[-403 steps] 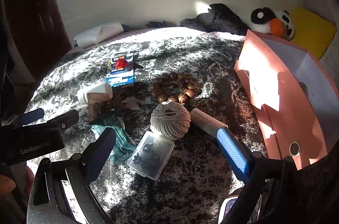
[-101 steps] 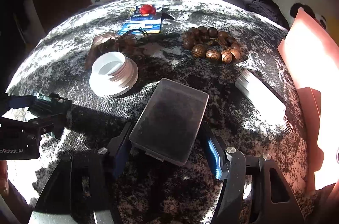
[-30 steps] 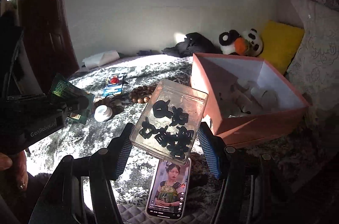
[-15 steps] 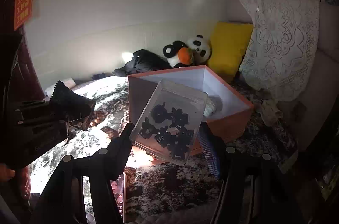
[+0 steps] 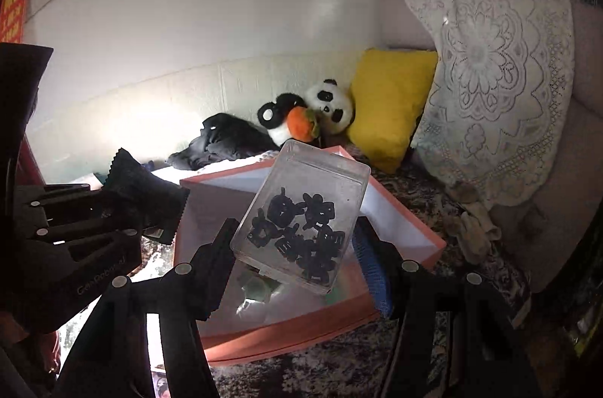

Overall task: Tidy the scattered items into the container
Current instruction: 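Lower the teal packet and clear box over the pink box with both tools, then open both tools to drop the packet and clear box into the box, then move both tools back over the remaining items on the bed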

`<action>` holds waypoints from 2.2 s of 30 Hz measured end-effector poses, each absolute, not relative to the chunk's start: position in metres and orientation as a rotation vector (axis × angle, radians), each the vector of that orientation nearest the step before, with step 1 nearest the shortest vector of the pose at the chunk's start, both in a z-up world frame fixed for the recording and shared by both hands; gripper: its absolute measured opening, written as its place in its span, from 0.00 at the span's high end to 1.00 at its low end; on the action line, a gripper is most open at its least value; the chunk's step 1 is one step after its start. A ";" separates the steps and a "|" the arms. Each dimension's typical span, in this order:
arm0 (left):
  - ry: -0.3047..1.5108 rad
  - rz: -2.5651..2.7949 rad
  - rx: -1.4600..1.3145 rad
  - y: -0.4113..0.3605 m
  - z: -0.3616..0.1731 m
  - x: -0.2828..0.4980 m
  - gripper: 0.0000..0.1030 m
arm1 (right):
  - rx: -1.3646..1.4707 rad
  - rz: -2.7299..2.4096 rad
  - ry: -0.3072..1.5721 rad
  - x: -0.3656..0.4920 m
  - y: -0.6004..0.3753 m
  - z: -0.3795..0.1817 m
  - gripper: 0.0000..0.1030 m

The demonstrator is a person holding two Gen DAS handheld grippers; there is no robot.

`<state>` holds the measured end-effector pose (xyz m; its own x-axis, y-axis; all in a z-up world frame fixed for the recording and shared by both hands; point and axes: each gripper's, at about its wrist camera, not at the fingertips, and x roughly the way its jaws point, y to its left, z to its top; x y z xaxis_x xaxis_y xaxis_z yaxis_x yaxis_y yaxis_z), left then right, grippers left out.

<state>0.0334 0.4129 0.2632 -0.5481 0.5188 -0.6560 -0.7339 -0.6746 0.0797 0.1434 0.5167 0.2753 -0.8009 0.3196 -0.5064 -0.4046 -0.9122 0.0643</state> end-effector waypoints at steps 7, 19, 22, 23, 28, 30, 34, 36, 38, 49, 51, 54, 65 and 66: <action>0.481 2.205 -0.847 0.437 0.236 -0.013 0.92 | -0.748 2.617 0.285 0.093 0.545 0.243 0.38; 0.460 2.118 -0.998 0.450 0.190 -0.059 0.33 | -0.840 2.571 0.276 0.041 0.571 0.207 0.37; 0.410 2.140 -1.013 0.439 0.193 -0.069 0.12 | -0.829 2.510 0.282 0.042 0.580 0.205 0.16; 0.388 2.140 -1.012 0.434 0.196 -0.072 0.06 | -0.797 2.480 0.286 0.046 0.583 0.205 0.03; 0.373 2.177 -0.974 0.421 0.212 -0.070 0.03 | -0.755 2.503 0.345 0.055 0.590 0.213 0.03; 0.382 2.194 -0.946 0.414 0.222 -0.065 0.03 | -0.742 2.514 0.350 0.060 0.586 0.218 0.03; 0.389 2.223 -0.897 0.387 0.245 -0.050 0.03 | -0.693 2.536 0.365 0.072 0.572 0.234 0.03; 0.384 2.249 -0.870 0.361 0.258 -0.042 0.03 | -0.666 2.554 0.374 0.080 0.560 0.245 0.03; 0.371 2.301 -0.851 0.326 0.270 -0.035 0.02 | -0.635 2.584 0.384 0.090 0.543 0.258 0.03; 0.223 2.641 -0.938 0.094 0.273 0.003 0.01 | -0.627 2.805 0.412 0.130 0.404 0.299 0.01; 0.172 2.678 -0.967 0.062 0.264 0.011 0.01 | -0.662 2.843 0.372 0.130 0.375 0.297 0.01; 0.131 2.710 -1.029 0.024 0.246 0.023 0.01 | -0.720 2.897 0.334 0.128 0.335 0.289 0.01; 0.003 2.675 -1.258 -0.024 0.168 0.029 0.01 | -0.890 2.982 0.185 0.106 0.242 0.246 0.01; -0.002 2.662 -1.274 -0.022 0.161 0.027 0.01 | -0.899 2.979 0.166 0.101 0.239 0.242 0.01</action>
<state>0.0273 -0.0218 0.1613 -0.6122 0.1715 -0.7719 -0.1703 -0.9819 -0.0831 0.1014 0.2395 0.2419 -0.8331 -0.0067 -0.5531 -0.0549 -0.9940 0.0947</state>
